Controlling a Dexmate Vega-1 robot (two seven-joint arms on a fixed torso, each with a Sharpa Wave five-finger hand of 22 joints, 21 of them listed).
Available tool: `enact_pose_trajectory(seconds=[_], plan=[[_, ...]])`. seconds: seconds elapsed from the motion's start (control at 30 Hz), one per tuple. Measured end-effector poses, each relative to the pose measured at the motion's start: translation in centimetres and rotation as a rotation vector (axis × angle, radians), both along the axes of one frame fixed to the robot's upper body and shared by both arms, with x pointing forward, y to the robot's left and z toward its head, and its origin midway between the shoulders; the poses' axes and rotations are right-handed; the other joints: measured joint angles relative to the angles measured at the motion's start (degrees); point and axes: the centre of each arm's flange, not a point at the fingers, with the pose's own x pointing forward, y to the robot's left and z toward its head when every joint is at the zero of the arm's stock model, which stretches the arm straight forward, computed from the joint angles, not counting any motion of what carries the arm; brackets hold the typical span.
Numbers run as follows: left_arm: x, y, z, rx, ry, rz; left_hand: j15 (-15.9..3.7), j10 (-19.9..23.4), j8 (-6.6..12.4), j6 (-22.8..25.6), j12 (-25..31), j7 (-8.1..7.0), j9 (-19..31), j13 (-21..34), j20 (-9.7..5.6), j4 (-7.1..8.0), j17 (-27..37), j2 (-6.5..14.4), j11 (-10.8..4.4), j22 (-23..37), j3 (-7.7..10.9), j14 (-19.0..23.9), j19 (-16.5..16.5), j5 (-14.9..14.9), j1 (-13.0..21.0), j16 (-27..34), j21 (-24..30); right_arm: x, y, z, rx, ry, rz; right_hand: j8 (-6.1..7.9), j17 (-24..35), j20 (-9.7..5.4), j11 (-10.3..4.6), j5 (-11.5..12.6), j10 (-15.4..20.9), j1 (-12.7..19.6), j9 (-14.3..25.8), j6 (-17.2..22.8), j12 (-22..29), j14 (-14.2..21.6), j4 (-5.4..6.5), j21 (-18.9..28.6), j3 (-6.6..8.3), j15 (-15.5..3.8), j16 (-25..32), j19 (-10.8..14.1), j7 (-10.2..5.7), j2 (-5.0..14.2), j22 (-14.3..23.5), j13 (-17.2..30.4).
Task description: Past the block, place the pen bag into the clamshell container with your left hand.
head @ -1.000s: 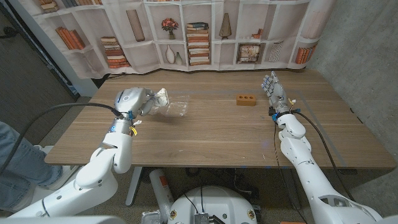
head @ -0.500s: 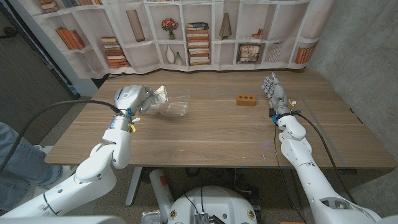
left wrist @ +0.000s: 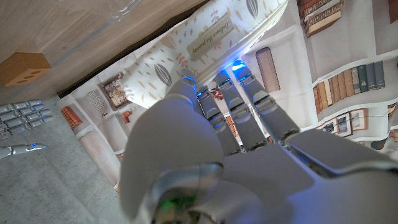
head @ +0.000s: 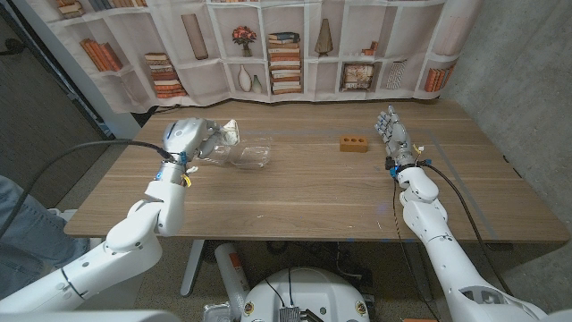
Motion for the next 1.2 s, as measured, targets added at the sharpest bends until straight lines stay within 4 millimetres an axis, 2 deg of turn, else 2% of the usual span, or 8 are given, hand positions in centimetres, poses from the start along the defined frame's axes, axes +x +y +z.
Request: enact_pose_trajectory(seconds=[0.23,0.57,0.67,1.0,1.2], plan=[[0.5,0.6,0.2,0.01,-0.006,-0.004,-0.2,0.0,-0.15,0.0,0.0,0.0,-0.02,0.0,0.0,0.0,-0.01,0.0,0.0,0.0,0.0,0.2,0.0,0.0,0.0,0.0,0.0,-0.1,-0.1,-0.1,-0.001,0.004,-0.006,0.0,0.0,0.0,0.0,0.0,0.0,0.0,0.0,0.15,0.0,0.0,-0.5,0.0,0.01,0.0,0.0,0.0,0.15,0.0,0.0,0.0],[1.6,1.2,0.7,0.029,-0.013,-0.009,-0.11,0.0,-0.16,0.43,0.0,-0.01,-0.11,0.0,0.02,0.0,-0.01,0.0,0.01,0.0,0.0,0.29,-0.02,0.0,0.0,0.0,-0.21,0.0,-0.1,-0.1,-0.003,0.013,-0.012,0.0,0.0,0.0,0.0,0.0,0.0,-0.3,0.0,0.31,0.0,0.0,-0.49,-0.23,0.01,0.0,0.0,-0.01,0.31,0.3,0.0,0.0],[2.0,1.4,0.9,0.038,-0.012,-0.009,-0.1,0.0,-0.16,0.42,-0.23,-0.01,-0.15,0.0,0.31,0.0,-0.01,0.0,0.01,0.0,0.0,0.3,-0.91,0.0,0.0,0.0,-0.62,0.0,-0.1,-0.2,-0.003,0.015,-0.013,0.0,0.0,0.0,0.0,0.0,0.0,-0.3,0.0,0.31,0.0,0.0,-0.49,-0.23,0.01,0.0,0.0,-0.01,0.31,0.3,0.0,0.0],[3.2,1.1,1.3,0.071,0.011,-0.021,-0.1,-0.17,-0.16,0.42,-0.24,0.0,-0.09,0.3,0.62,0.0,-0.02,-0.31,-0.14,0.0,0.0,0.3,-1.23,0.0,-0.3,-0.46,-0.84,0.1,-0.1,-0.1,-0.003,0.018,-0.015,0.0,0.0,-0.22,0.0,0.0,-0.01,-0.3,0.0,0.31,0.0,-0.01,-0.49,-0.22,0.01,-0.01,0.0,0.21,0.31,0.29,0.0,0.0],[4.2,0.4,2.1,0.11,0.009,-0.029,-0.12,-0.24,-0.16,0.41,-0.23,-0.01,-0.09,0.3,0.41,0.0,-0.02,-0.31,-0.19,0.0,0.0,0.27,-1.44,0.0,-0.31,-0.46,-1.05,0.1,-0.2,-0.1,0.0,0.019,-0.016,0.0,0.0,-0.32,0.0,0.0,-0.01,-0.3,0.0,0.31,0.0,0.0,-0.49,-0.22,0.01,-0.01,0.0,0.31,0.31,0.29,0.0,0.0]])
